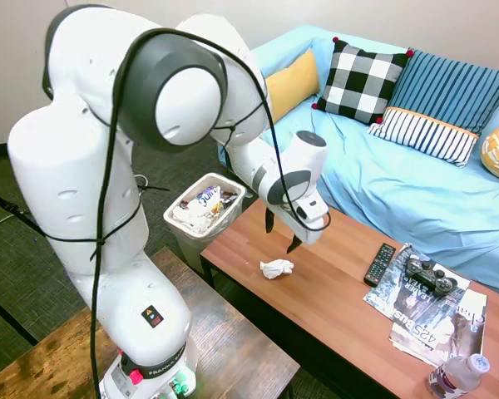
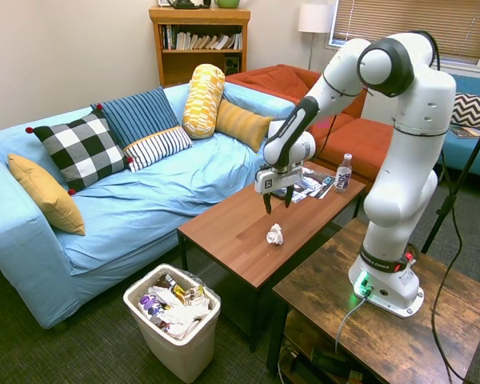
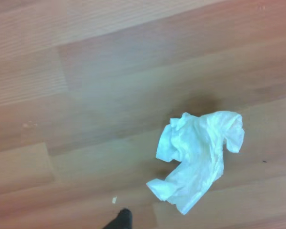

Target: Throw the tissue in the trash bin

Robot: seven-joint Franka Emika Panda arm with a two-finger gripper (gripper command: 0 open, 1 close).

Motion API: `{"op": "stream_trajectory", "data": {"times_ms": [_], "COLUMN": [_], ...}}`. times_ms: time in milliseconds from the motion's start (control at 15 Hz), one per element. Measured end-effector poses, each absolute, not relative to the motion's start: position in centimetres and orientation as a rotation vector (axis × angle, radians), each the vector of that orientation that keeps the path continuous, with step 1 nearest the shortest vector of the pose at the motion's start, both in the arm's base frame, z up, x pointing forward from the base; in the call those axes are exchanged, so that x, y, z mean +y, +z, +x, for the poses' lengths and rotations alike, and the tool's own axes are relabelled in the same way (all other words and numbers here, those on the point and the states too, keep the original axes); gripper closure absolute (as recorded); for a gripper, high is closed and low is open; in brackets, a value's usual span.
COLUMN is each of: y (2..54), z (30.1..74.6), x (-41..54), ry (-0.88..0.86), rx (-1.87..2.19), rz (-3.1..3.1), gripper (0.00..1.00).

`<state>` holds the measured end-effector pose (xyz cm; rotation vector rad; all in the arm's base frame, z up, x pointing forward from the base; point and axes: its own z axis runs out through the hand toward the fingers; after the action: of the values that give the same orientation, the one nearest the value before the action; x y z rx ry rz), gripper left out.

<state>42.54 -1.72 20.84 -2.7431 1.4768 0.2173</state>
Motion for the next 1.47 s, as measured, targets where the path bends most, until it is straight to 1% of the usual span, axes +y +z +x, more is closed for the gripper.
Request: {"op": "stream_trajectory", "data": {"times_ms": [267,600,667,933,1467], "y": [15.1,11.1,10.5,8.6,8.3], "z": [41.8,41.9,41.9,41.5,41.7], "x": [-1.7,-2.2,-2.3,-2.0,-1.4], "ry": [0.285,0.309,0.305,0.302,0.27], "rx": [1.514,1.557,1.562,1.574,1.571], "rz": [-2.722,-2.689,-2.684,-2.669,-2.661], "gripper": [0.0,0.0,1.0,1.0,1.0]}}
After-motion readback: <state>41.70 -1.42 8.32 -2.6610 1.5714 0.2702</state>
